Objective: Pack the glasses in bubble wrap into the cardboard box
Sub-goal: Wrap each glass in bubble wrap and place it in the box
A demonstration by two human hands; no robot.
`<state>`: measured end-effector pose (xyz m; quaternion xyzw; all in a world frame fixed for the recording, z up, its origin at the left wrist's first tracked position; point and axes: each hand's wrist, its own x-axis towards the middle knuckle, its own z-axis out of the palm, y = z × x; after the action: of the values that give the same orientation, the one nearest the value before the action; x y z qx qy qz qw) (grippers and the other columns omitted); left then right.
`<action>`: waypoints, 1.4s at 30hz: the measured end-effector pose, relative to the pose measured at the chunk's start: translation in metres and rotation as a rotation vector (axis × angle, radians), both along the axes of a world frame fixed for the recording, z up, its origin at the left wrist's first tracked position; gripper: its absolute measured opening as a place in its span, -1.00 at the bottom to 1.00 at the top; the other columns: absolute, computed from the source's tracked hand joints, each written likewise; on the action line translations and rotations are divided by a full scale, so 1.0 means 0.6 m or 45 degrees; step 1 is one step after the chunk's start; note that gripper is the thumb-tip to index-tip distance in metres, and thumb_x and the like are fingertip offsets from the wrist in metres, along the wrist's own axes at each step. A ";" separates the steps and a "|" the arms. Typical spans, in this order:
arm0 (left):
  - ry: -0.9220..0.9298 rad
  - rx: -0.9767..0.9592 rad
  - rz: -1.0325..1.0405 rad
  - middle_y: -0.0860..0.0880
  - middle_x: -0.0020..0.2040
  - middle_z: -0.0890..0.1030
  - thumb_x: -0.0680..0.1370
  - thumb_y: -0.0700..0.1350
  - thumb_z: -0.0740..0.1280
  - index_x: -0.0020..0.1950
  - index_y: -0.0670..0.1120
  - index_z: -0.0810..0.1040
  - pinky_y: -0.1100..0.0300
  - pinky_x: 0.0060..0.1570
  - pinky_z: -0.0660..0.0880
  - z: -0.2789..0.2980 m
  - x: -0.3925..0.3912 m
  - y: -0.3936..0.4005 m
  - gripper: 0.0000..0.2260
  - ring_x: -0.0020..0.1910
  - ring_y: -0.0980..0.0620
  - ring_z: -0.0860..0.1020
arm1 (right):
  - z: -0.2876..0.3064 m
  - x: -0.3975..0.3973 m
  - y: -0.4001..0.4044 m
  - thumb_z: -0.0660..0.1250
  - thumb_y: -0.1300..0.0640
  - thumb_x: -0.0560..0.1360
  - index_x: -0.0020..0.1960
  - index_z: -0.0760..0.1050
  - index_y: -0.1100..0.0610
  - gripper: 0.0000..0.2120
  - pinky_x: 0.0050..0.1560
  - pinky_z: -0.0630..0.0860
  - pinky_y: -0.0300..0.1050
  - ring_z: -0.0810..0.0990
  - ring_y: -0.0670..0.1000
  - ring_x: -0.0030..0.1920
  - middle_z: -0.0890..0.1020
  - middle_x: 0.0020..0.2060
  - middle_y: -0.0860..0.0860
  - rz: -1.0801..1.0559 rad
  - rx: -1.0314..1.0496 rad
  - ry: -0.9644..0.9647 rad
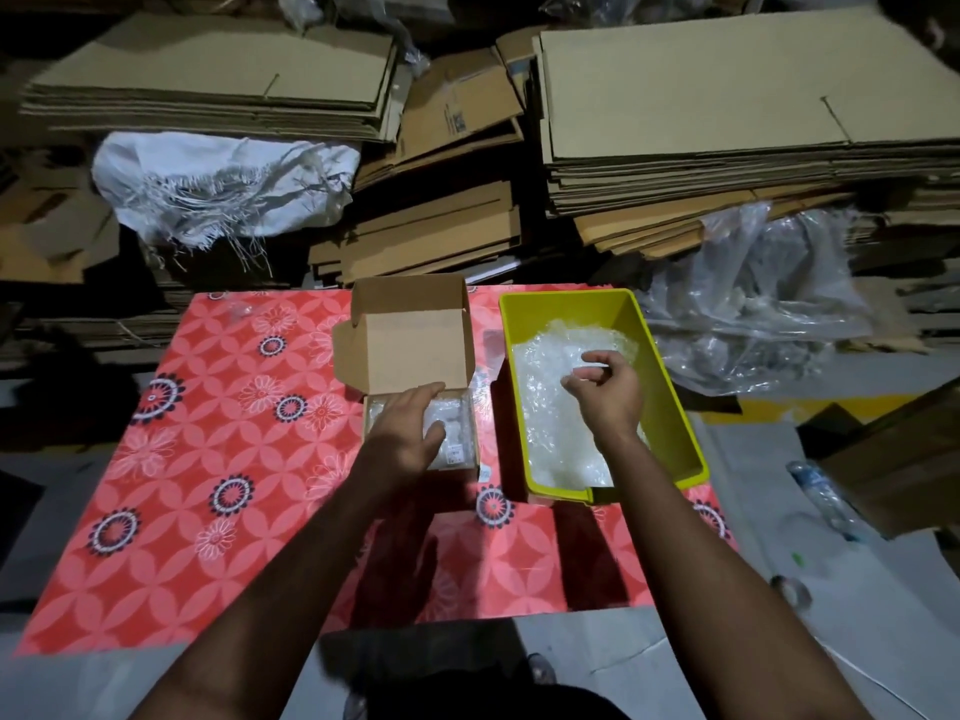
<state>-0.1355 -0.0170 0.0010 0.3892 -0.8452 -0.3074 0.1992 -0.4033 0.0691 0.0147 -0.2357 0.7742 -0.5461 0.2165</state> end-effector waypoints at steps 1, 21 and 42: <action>0.060 0.084 0.018 -0.07 0.38 0.52 0.54 0.03 0.27 0.47 -0.11 0.42 0.12 0.34 0.36 0.012 -0.002 0.001 -0.49 0.35 -0.02 0.46 | 0.022 0.010 0.004 0.55 0.26 0.37 0.02 0.57 0.02 -0.69 -0.08 0.65 -0.01 0.70 0.00 -0.19 0.69 -0.26 -0.01 0.057 -0.107 -0.038; 1.013 1.116 0.080 -0.30 0.20 0.61 0.70 -0.19 0.14 0.35 -0.20 0.50 -0.08 0.23 0.52 0.161 0.119 0.016 -0.72 0.14 -0.18 0.60 | 0.162 0.264 0.004 0.34 0.15 0.59 -0.13 0.57 0.06 -0.88 -0.23 0.48 -0.14 0.57 -0.05 -0.22 0.63 -0.21 -0.03 0.680 -0.207 -0.736; 1.169 1.199 0.341 -0.14 0.12 0.61 0.63 -0.15 0.28 0.17 -0.10 0.66 0.08 0.02 0.46 0.129 0.146 0.005 -0.80 0.02 -0.01 0.55 | 0.118 0.276 0.027 0.42 0.30 0.54 -0.14 0.42 0.13 -0.80 -0.32 0.38 -0.27 0.40 -0.13 -0.35 0.51 -0.34 -0.18 0.719 -0.484 -0.135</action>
<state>-0.0481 -0.0142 0.0785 0.3660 -0.3948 -0.7503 0.3838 -0.2376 0.0852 0.0855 -0.4480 0.5506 -0.6106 0.3512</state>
